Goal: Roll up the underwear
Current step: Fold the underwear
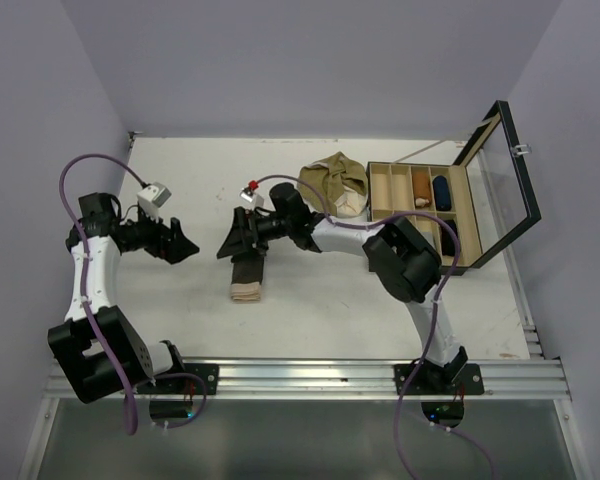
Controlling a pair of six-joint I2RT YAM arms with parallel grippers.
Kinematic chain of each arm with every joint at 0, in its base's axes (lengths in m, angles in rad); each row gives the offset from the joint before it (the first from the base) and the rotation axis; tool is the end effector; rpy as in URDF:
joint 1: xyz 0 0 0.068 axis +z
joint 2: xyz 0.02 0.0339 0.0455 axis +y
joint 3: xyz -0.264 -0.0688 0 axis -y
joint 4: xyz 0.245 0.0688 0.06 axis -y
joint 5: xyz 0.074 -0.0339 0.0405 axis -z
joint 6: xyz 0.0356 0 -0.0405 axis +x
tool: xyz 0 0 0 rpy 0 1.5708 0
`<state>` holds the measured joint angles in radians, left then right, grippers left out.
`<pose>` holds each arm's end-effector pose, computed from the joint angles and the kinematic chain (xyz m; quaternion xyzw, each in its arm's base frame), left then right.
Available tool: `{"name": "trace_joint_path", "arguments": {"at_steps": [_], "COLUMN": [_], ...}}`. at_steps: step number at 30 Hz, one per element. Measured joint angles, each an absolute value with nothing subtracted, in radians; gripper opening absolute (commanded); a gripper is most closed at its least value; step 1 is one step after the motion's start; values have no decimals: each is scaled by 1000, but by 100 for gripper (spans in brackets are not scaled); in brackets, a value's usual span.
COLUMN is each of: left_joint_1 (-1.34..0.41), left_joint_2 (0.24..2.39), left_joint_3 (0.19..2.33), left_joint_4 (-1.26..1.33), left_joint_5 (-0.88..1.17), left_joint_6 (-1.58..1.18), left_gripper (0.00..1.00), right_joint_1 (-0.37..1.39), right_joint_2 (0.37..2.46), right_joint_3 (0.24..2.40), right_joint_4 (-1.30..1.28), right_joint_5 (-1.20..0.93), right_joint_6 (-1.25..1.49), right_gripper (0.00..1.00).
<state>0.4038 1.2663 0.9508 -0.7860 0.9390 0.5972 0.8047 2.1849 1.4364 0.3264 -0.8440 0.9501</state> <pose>0.2277 0.0661 0.2616 0.1884 0.8531 -0.2866 0.3931 0.3147 0.3655 0.1665 -0.1663 0.7800 0.6010 0.0523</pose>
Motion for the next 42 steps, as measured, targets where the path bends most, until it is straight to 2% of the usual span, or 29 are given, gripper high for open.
{"name": "trace_joint_path", "arguments": {"at_steps": [6,13,22,34,42], "left_joint_1": [404,404,404,403,377], "left_joint_2": [1266,1274,1269,1243,1243], "left_joint_3": [951,951,951,922,924], "left_joint_4": [-767,-742,-725,-674,-631], "left_joint_5": [939,934,909,875,806], "left_joint_6": [593,564,558,557,539], "left_gripper": [100,100,100,100,100], "right_joint_1": [778,766,767,711,683], "right_joint_2": [2202,2384,2384,2354,2553], "right_joint_3": [1503,1508,1551,1731,1826], "right_joint_4": [347,432,402,311,360], "right_joint_5": [-830,-855,-846,-806,-803], "right_joint_6": [950,1000,994,924,979], "right_gripper": [86,85,85,83,80]}}
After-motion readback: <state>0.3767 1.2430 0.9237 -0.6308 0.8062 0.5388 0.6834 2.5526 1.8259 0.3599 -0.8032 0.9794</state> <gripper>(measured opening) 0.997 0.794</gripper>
